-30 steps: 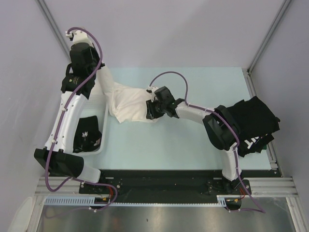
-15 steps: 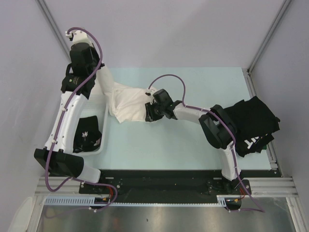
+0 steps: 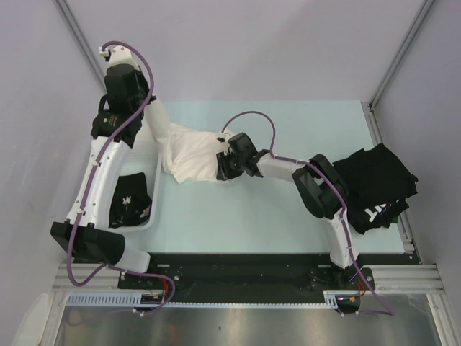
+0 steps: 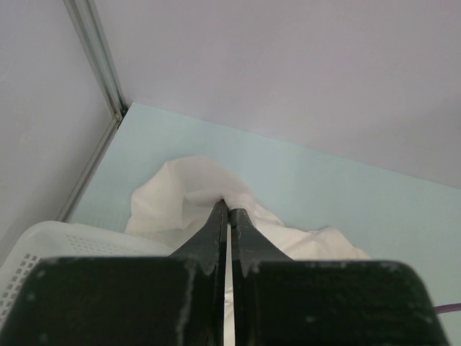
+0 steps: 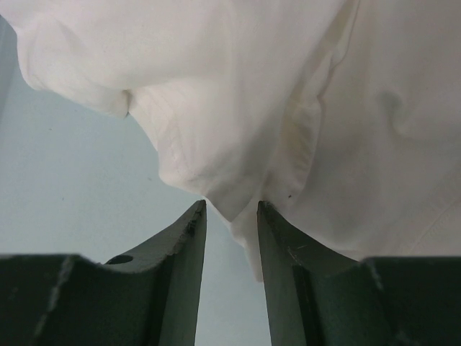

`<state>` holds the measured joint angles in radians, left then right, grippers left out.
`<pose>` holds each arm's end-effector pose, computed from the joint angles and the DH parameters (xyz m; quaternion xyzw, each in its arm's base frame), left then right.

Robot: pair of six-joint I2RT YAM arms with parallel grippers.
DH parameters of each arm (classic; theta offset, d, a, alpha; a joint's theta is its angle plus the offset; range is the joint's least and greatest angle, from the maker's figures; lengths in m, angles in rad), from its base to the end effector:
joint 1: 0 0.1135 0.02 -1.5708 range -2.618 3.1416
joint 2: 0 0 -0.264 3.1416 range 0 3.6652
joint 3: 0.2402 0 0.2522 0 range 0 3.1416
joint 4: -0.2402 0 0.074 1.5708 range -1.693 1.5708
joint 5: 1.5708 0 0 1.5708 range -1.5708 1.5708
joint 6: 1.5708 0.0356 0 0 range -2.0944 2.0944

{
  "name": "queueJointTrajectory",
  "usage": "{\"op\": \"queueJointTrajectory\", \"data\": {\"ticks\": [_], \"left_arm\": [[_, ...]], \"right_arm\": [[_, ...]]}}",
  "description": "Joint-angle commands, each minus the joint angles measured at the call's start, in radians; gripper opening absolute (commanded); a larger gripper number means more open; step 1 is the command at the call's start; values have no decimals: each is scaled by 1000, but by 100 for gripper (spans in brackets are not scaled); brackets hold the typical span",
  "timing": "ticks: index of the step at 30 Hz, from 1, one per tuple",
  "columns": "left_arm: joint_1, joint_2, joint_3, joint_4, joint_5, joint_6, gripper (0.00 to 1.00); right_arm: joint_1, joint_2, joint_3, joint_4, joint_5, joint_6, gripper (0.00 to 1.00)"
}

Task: Fold and stack the t-shirts
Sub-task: Flatten out the tshirt

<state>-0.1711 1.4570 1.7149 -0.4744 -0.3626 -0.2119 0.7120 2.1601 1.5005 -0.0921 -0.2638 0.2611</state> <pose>0.3139 -0.0414 0.4732 -0.1286 0.7641 0.0207 0.6318 0.3545 0.3182 0.1563 -0.2543 0.8746 0.2912 0.2925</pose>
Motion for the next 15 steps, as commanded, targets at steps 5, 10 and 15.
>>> {"op": "queueJointTrajectory", "data": {"ticks": [5, 10, 15], "left_arm": [[-13, -53, 0, 17, -12, 22, 0], [-15, -52, -6, 19, -12, 23, 0], [-15, -44, 0, 20, -12, 28, 0]], "right_arm": [[-19, 32, 72, 31, -15, 7, 40], [-26, 55, 119, 11, -26, 13, 36], [-28, 73, 139, -3, -37, 18, 28]]}}
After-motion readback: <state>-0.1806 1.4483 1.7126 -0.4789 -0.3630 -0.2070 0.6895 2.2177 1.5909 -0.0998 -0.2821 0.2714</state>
